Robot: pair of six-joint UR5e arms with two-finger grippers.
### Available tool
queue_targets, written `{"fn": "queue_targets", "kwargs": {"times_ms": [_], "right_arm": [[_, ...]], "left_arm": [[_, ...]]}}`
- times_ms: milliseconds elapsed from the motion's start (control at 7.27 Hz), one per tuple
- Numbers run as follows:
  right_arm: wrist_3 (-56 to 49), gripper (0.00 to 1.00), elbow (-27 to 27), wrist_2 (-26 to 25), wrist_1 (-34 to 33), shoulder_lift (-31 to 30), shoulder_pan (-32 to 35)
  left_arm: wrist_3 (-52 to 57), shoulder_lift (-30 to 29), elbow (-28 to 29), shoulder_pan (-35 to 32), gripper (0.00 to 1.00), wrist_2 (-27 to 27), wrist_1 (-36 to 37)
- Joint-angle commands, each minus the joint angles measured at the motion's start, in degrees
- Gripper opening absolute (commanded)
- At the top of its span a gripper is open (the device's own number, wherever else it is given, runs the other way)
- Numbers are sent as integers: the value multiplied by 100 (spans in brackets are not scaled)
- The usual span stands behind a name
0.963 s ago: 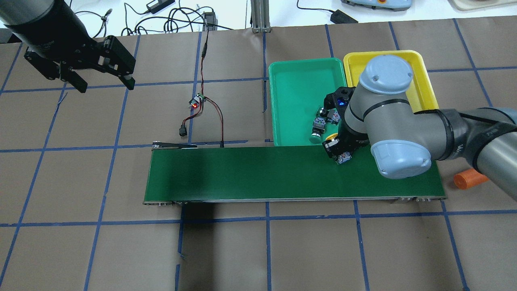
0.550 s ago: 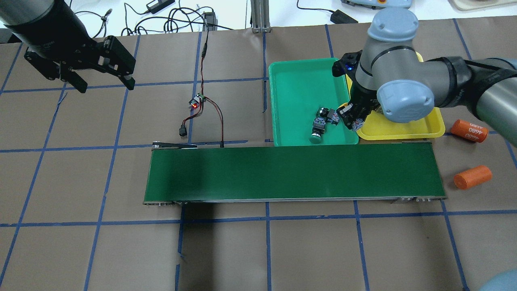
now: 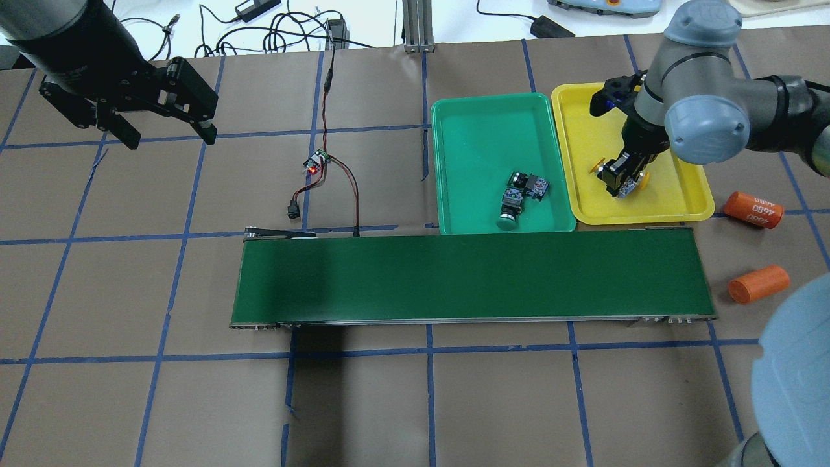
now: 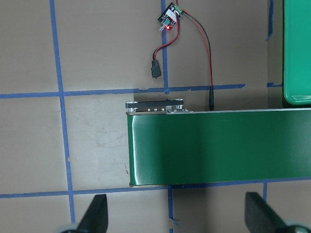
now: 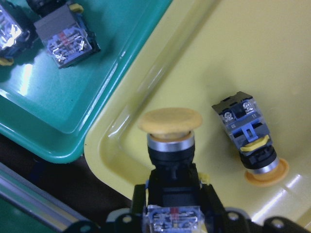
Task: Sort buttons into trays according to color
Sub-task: 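Carry the yellow button into the yellow tray and release it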
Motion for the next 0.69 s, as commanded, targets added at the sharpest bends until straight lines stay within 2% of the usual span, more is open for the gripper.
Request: {"fn": "queue_targets", "kwargs": {"times_ms": [0,275,550], "right_arm": [[-147,100,-79,-19,18,-122,-34],[201,100,-386,-2,1250,-970,27],[1550,100,-449,42,2089,-1745,752]], "left_arm": [[-1,0,-5,0,100,0,0],[-1,0,-5,0,100,0,0],[-1,9,-5,0,100,0,0]]}}
